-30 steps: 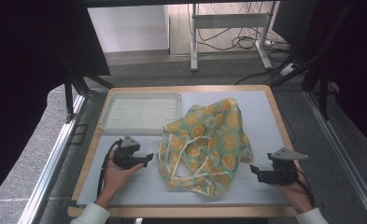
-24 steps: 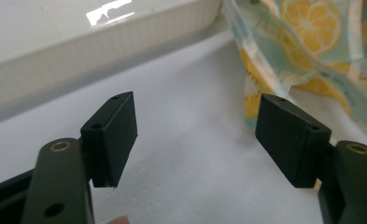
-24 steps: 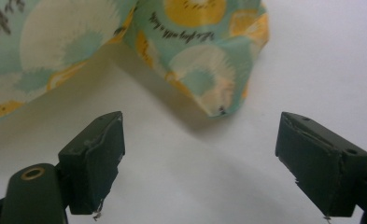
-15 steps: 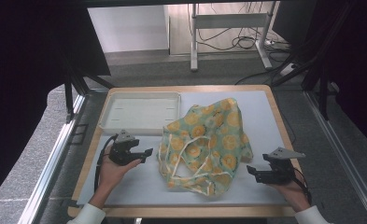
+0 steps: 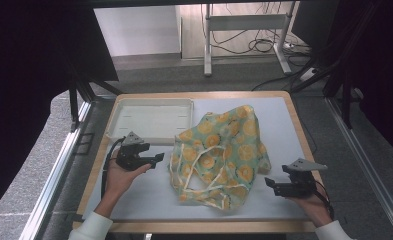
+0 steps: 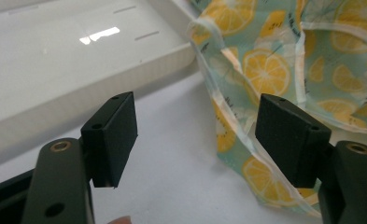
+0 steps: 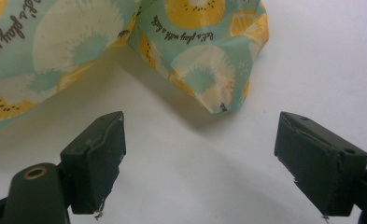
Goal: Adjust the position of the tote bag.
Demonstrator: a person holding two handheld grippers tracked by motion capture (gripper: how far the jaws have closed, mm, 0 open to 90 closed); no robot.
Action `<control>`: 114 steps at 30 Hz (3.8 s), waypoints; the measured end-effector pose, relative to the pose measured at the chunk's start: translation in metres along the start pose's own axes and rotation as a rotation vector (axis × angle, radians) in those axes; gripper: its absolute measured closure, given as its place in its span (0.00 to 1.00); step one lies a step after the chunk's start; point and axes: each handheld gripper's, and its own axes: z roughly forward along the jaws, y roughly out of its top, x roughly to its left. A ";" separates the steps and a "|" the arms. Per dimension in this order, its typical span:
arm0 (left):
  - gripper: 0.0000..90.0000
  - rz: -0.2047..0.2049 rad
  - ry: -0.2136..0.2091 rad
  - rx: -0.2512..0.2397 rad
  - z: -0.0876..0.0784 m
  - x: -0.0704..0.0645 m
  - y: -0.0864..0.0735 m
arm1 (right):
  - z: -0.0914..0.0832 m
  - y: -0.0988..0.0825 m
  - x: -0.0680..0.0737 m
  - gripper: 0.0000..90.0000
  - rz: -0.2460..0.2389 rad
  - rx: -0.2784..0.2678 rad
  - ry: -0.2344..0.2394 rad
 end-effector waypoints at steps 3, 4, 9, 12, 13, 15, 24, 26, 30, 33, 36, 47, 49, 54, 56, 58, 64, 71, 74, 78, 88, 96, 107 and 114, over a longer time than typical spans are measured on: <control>0.33 0.002 -0.006 -0.011 -0.002 0.001 0.005 | 0.001 0.000 0.001 0.19 0.004 0.004 -0.003; 0.33 -0.002 -0.008 -0.012 -0.002 0.002 0.006 | 0.002 0.000 0.002 0.19 0.003 0.007 -0.004; 0.33 -0.006 -0.024 -0.021 -0.002 0.002 0.014 | 0.003 -0.001 0.003 0.19 -0.001 0.017 -0.007; 0.33 0.000 -0.023 -0.021 -0.001 0.002 0.019 | 0.003 -0.001 0.003 0.19 -0.003 0.018 -0.007; 0.33 -0.001 -0.022 -0.024 0.000 0.001 0.021 | 0.003 -0.001 0.002 0.19 -0.002 0.016 -0.009; 0.33 0.004 -0.025 -0.029 0.000 0.002 0.026 | 0.003 -0.001 0.002 0.19 -0.002 0.014 -0.009; 0.34 0.004 -0.030 -0.027 0.009 0.005 0.041 | 0.003 -0.002 0.001 0.19 -0.014 0.016 -0.022; 0.34 0.005 -0.033 -0.028 0.010 0.004 0.045 | 0.003 -0.001 0.001 0.19 -0.018 0.017 -0.023; 0.34 0.016 -0.035 -0.025 0.015 0.003 0.054 | 0.003 -0.001 0.001 0.19 -0.021 0.014 -0.026; 0.34 0.024 -0.039 -0.023 0.019 0.001 0.060 | 0.002 -0.001 0.001 0.19 -0.024 0.015 -0.028; 0.34 0.022 -0.047 -0.021 0.023 0.001 0.064 | 0.002 -0.002 0.001 0.20 -0.029 0.013 -0.033; 0.35 0.035 -0.051 0.006 0.041 -0.002 0.080 | 0.003 -0.002 0.001 0.20 -0.043 0.017 -0.041; 0.35 0.033 -0.051 0.007 0.044 -0.003 0.082 | 0.003 -0.002 0.001 0.20 -0.047 0.019 -0.043; 0.35 0.036 -0.053 0.015 0.054 -0.004 0.091 | 0.004 -0.003 0.002 0.20 -0.059 0.025 -0.046; 0.35 0.038 -0.051 0.016 0.056 -0.005 0.093 | 0.004 -0.003 0.002 0.21 -0.062 0.027 -0.049; 0.35 0.044 -0.052 0.020 0.060 -0.006 0.096 | 0.004 -0.003 0.002 0.21 -0.063 0.027 -0.052; 0.35 0.060 -0.061 0.029 0.068 -0.009 0.103 | 0.004 -0.003 0.002 0.21 -0.066 0.028 -0.055; 0.36 0.032 -0.077 0.023 0.079 -0.010 0.119 | 0.005 -0.003 0.003 0.21 -0.077 0.032 -0.059; 0.36 0.042 -0.075 0.025 0.081 -0.012 0.125 | 0.005 -0.003 0.003 0.21 -0.081 0.033 -0.059; 0.35 0.059 -0.073 0.030 0.087 -0.017 0.135 | 0.005 -0.003 0.003 0.21 -0.083 0.034 -0.059; 0.33 0.064 -0.059 0.078 0.124 -0.025 0.146 | 0.007 -0.004 0.006 0.22 -0.097 0.045 -0.061; 0.33 0.046 -0.055 0.079 0.135 -0.021 0.154 | 0.008 -0.005 0.005 0.22 -0.100 0.052 -0.063; 0.27 0.080 -0.140 0.172 0.164 -0.041 0.128 | 0.011 -0.005 0.006 0.22 -0.109 0.065 -0.063; 0.19 0.090 -0.062 0.192 0.178 -0.045 0.119 | 0.011 -0.006 0.007 0.22 -0.126 0.073 -0.073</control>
